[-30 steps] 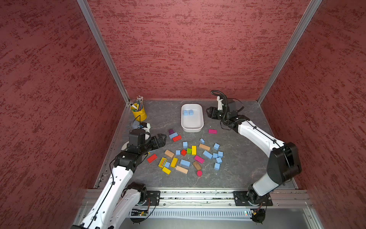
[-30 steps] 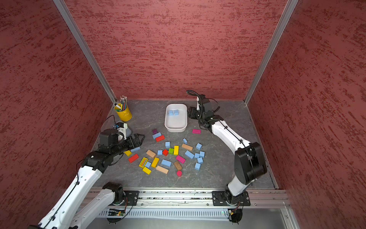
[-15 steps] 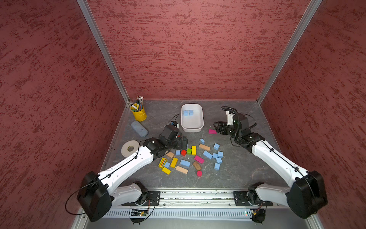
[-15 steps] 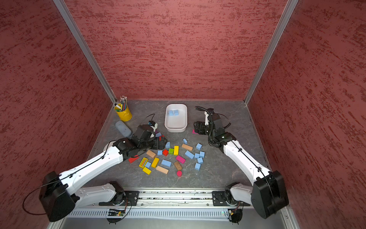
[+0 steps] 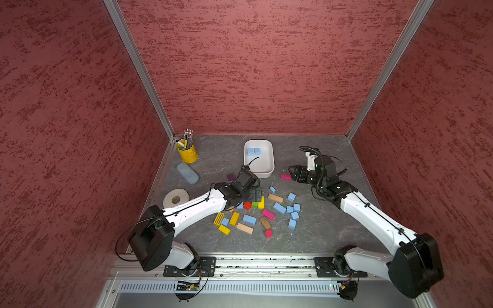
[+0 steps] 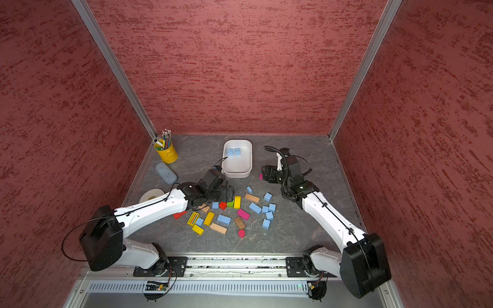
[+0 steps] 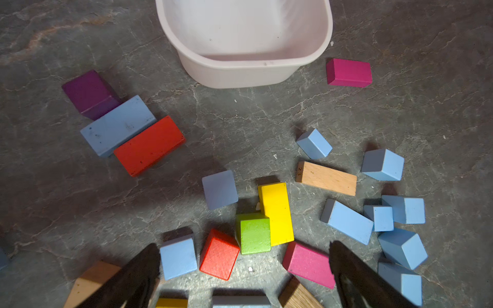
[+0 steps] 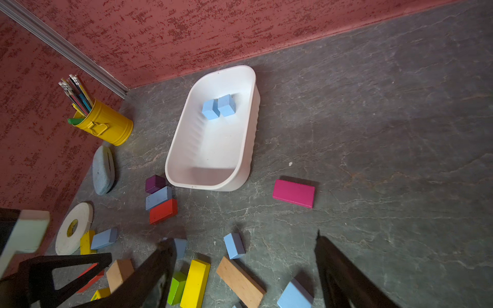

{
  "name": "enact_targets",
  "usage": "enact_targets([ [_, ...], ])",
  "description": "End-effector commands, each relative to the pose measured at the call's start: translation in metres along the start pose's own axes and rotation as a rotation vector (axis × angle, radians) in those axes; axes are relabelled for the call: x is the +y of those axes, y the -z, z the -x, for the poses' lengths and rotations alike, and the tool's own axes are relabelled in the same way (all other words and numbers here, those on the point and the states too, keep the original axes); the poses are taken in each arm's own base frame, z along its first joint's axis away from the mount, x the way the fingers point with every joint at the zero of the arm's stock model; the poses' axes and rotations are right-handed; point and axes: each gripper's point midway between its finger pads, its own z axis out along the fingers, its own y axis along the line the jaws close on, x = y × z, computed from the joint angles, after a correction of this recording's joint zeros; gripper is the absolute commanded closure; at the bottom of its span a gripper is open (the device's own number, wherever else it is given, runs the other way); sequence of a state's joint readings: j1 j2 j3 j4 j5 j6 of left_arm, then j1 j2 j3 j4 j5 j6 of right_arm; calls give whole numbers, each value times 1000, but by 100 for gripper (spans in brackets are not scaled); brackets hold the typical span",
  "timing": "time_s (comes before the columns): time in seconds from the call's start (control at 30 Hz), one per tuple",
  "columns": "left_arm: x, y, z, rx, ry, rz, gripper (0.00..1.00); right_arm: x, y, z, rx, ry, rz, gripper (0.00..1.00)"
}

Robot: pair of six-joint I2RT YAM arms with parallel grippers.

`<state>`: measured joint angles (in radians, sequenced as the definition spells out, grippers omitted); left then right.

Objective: Pick out the blue building blocks
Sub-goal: Place the storage box at the center of the board, then pick up the building block from the center of the board.

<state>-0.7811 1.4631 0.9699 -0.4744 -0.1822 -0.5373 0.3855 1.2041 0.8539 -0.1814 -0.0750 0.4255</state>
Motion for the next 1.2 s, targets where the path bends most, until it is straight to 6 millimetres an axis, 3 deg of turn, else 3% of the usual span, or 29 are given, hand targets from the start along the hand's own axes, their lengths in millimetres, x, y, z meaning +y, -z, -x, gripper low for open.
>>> enact_targets([
  [0.0, 2, -8, 5, -10, 27, 57, 5, 4, 6, 9, -51, -15, 15, 17],
  [0.5, 13, -61, -9, 53, 41, 158, 29, 3, 4, 5, -42, -23, 20, 17],
  [0.73, 18, -71, -9, 54, 60, 151, 50, 5, -2, 3, -30, -30, 31, 17],
  [1.17, 23, -80, -14, 63, 72, 139, 71, 8, -4, 4, -26, -49, 48, 17],
])
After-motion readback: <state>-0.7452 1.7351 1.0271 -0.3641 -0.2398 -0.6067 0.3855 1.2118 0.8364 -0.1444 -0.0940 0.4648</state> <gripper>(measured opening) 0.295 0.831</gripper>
